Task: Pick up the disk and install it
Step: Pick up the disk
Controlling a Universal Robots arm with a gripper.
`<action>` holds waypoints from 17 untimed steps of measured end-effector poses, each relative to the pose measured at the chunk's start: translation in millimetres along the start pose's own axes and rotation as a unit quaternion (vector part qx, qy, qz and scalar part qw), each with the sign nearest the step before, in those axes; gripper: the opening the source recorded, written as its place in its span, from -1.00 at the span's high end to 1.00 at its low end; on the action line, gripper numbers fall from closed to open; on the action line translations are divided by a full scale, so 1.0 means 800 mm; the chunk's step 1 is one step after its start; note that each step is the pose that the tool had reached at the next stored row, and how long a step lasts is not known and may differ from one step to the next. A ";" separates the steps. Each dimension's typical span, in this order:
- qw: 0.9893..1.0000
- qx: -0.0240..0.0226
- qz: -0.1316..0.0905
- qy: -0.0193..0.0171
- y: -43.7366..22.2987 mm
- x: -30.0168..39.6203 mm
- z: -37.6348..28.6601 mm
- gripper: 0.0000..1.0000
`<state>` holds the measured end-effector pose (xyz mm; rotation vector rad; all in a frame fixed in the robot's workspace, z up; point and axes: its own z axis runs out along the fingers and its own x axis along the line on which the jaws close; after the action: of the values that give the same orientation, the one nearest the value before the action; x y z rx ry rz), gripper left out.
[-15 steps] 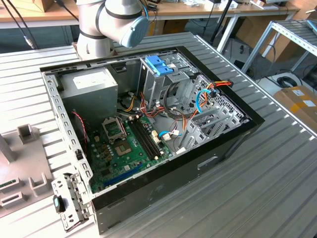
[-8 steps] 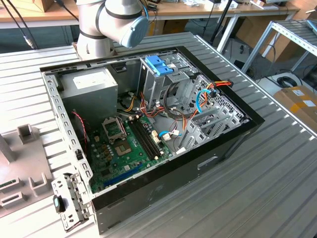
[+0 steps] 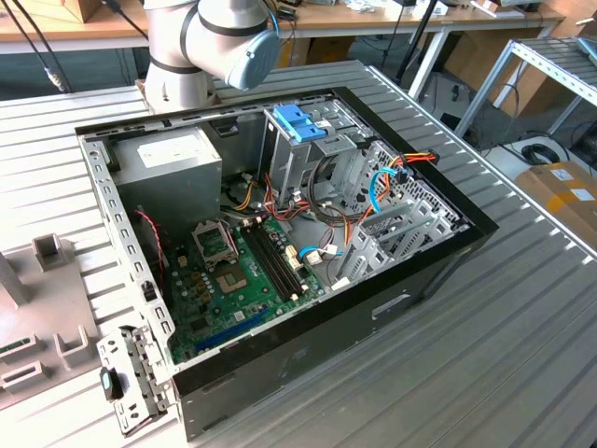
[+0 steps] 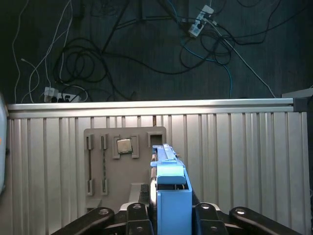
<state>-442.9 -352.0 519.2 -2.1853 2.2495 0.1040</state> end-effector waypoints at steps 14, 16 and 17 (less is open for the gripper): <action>1.000 0.000 0.000 0.000 -0.0090 0.0001 -0.0005 0.26; 1.000 0.000 0.000 0.000 -0.0104 0.0000 -0.0005 0.26; 1.000 0.000 0.000 0.000 -0.0110 0.0000 -0.0005 0.26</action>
<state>-434.1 -352.3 519.3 -2.1858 2.2498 0.1032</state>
